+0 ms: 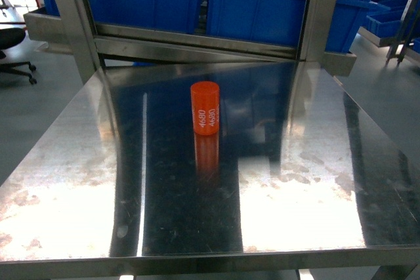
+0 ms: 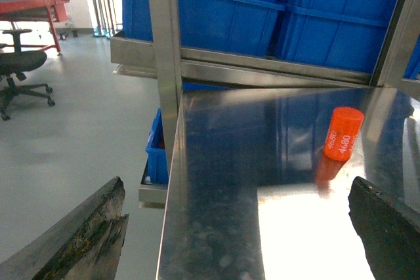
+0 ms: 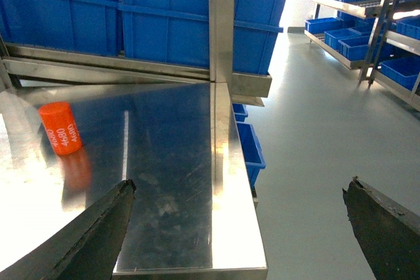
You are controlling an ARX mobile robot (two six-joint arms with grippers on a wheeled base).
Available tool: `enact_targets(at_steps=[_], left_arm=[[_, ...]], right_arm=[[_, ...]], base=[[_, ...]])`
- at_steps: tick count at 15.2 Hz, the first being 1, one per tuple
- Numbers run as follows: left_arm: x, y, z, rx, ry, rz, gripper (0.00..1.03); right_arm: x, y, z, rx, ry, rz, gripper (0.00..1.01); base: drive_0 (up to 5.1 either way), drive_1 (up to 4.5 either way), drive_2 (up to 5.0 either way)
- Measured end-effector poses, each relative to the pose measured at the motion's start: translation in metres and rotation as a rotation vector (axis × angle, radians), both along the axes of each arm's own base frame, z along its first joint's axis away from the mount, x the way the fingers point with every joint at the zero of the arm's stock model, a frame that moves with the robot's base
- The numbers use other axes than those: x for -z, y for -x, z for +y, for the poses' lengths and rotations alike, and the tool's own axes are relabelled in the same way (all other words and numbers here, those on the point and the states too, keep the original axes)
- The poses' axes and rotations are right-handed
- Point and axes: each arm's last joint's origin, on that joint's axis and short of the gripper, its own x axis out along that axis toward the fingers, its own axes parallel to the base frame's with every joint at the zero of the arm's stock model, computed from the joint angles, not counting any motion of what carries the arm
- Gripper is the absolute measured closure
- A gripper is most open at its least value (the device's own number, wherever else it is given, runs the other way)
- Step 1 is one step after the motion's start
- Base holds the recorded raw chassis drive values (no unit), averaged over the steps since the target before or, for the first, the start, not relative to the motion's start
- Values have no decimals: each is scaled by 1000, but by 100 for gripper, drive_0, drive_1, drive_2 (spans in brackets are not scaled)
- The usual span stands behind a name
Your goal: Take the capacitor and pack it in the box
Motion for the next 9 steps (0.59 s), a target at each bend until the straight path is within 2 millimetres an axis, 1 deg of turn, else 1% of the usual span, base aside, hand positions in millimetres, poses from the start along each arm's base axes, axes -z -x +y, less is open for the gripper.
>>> enact_targets(at_steps=[9], left_arm=[[0,0,0,0,0,0,5]], right_arm=[[0,0,0,0,0,0,3]], base=[[0,0,0]])
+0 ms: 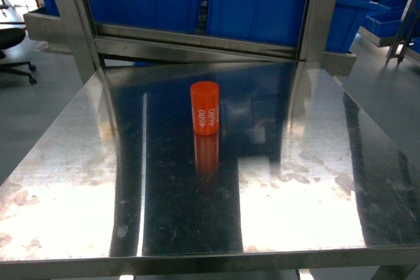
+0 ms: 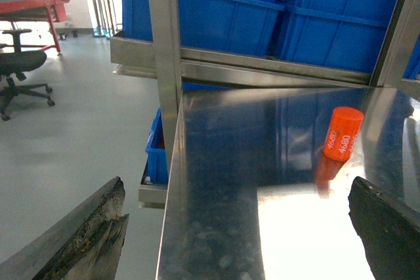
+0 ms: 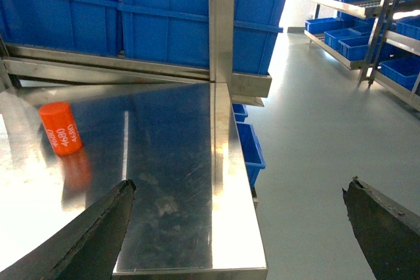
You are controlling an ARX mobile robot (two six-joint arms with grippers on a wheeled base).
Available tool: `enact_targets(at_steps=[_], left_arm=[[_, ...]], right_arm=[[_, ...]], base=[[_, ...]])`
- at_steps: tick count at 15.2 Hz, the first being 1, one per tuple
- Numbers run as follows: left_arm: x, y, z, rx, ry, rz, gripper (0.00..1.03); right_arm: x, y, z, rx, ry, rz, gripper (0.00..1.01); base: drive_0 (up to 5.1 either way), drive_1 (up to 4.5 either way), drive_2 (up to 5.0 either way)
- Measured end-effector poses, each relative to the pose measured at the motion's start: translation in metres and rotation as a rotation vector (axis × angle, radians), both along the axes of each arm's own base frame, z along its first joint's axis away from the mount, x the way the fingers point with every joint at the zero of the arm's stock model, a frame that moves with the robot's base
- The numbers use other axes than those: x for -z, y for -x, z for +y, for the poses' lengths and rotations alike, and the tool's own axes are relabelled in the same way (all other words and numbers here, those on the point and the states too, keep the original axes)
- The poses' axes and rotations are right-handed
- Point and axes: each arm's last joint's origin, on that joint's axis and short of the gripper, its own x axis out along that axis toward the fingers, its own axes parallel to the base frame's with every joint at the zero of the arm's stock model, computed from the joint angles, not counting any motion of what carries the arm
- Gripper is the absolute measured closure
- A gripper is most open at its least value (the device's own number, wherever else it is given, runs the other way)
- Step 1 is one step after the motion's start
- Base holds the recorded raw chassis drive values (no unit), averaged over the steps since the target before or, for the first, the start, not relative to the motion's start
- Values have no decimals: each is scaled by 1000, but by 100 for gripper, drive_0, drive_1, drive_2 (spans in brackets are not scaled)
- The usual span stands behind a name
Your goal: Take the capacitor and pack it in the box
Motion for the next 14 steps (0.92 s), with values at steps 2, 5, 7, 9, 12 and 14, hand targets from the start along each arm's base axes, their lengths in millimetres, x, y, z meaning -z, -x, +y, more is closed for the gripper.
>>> enact_targets(at_steps=[2,5,7,9,12,14], left_arm=[[0,0,0,0,0,0,5],[-9,-28,18,47,24,25,5],[-16,-55,16,132,24,13,5],[-30,-102,11,174,21,-43,5],[-23,-167,-17,260,57,32,5],[-10,-202,-48,319,68,103,5]], right_arm=[[0,0,0,0,0,0,3],[0,0,0,0,0,0,3],[0,0,0,0,0,0,3],[0,0,0,0,0,0,3],[0,0,0,0,0,0,3],[0,0,0,0,0,0,3]], base=[[0,0,0],[0,0,0],[0,0,0],[0,0,0],[0,0,0],[0,0,0]])
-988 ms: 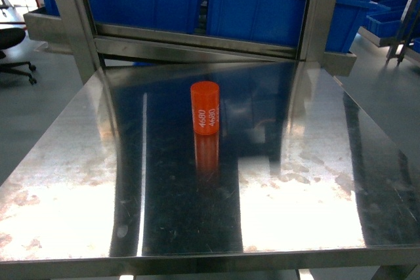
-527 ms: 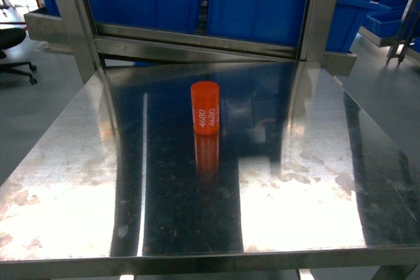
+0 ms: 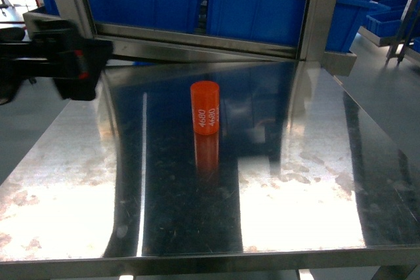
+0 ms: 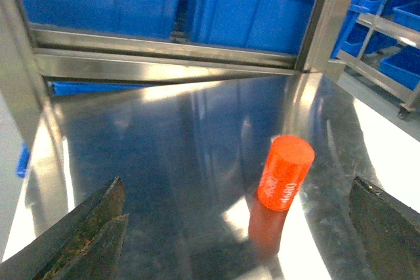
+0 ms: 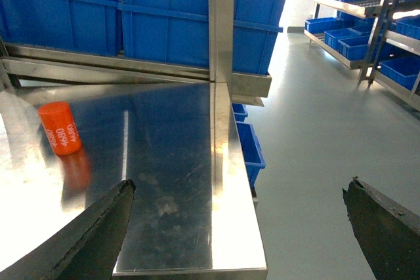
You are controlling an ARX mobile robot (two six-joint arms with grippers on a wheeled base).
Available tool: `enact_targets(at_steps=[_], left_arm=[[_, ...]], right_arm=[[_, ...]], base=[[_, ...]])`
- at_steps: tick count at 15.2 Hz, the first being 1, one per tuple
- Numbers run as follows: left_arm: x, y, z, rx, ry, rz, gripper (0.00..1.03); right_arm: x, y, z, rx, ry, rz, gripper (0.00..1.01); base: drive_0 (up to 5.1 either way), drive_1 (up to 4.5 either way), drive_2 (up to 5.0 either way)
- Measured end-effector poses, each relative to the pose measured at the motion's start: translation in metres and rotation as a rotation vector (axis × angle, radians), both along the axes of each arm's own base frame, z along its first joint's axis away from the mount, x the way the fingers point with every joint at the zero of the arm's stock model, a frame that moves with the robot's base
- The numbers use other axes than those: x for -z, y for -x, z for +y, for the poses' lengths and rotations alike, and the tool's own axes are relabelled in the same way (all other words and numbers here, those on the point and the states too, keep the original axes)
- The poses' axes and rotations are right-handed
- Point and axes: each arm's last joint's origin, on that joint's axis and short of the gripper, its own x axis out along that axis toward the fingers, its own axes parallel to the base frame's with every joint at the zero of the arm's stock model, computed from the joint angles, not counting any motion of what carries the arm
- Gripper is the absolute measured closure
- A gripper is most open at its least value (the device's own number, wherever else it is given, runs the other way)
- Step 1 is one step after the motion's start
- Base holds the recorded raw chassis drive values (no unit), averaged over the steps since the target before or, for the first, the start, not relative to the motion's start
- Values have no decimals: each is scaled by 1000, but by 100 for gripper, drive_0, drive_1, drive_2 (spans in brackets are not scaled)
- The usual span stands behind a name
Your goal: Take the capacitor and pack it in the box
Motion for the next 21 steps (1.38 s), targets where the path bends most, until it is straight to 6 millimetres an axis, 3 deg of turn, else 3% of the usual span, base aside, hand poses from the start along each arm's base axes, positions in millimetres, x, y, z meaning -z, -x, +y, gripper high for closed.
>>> enact_targets(at_steps=[3,5,10,12,13,16,20,21], left_arm=[[3,-42,-47,83,4,-2,5],[18,-65,-74,118,-9,38,5],[37,-101,-99,129,-23,73,5],[92,-137,-117,100,-66,187,5],[104,-149,-122,91,-77,215,5],[106,-153,-123,82,-82,226,27],[106,-153,-123,83,-84,232,39],[107,-153,-123,85,-84,234,47]], right_arm=[[0,0,0,0,0,0,3],[0,0,0,0,0,0,3],[0,0,0,0,0,0,3],[0,0,0,0,0,0,3],[0,0,0,0,0,0,3],[0,0,0,0,0,0,3],[0,0,0,0,0,0,3],[0,0,0,0,0,0,3]], base=[[0,0,0],[0,0,0],[0,0,0],[0,0,0],[0,0,0],[0,0,0],[0,0,0],[0,0,0]])
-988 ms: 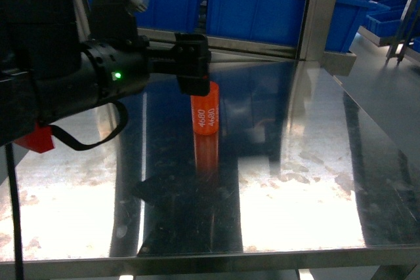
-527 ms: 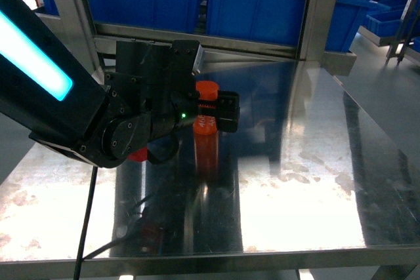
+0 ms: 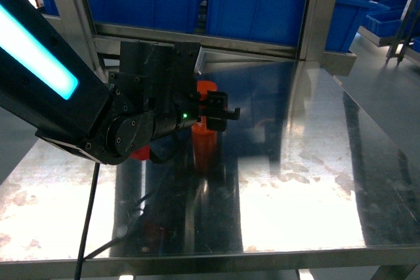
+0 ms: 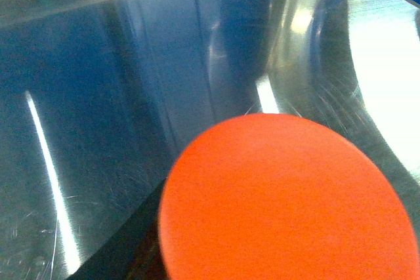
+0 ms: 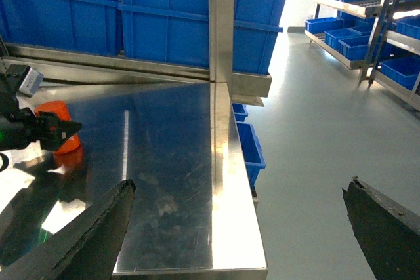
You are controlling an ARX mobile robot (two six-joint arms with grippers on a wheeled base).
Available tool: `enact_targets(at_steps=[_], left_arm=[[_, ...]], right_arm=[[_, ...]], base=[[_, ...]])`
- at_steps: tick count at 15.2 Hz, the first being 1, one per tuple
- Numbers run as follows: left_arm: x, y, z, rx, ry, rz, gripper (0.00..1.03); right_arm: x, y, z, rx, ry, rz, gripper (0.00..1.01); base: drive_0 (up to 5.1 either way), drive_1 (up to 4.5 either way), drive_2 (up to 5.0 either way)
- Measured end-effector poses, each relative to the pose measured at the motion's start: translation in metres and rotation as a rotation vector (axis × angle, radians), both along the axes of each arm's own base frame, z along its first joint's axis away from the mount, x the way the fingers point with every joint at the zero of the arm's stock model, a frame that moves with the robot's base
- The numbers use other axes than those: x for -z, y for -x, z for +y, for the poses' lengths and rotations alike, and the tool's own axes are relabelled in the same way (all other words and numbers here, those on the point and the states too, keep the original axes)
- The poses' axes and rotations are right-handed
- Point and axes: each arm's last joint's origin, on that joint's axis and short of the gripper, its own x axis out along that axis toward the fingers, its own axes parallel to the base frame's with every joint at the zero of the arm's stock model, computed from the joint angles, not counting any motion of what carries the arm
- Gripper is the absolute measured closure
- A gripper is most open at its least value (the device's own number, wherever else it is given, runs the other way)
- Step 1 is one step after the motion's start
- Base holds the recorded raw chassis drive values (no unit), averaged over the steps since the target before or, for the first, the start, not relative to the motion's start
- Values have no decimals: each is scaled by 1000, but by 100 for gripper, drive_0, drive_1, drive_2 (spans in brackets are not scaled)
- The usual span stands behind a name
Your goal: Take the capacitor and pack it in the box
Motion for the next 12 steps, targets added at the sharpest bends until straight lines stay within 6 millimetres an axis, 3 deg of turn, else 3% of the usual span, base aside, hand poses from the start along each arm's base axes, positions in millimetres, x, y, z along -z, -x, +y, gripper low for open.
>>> enact_targets(at_steps=[1,3,4,6,9,12], left_arm=[[0,2,1,0,-1,3,57],[-7,13,10,-13,4,9,59],[-16,19,16,-22,18,-2,59],[-52,39,42,-58,71,-103,59],[-108,99,97,-103,118,-307,59],[-126,173,147,-194,120,-356,59]], right_arm=[[0,0,0,0,0,0,3],[0,0,0,0,0,0,3],[0,0,0,0,0,0,3],[0,0,0,0,0,0,3],[0,0,0,0,0,0,3],[0,0,0,0,0,0,3]], base=[[0,0,0],[0,0,0],[0,0,0],[0,0,0],[0,0,0],[0,0,0]])
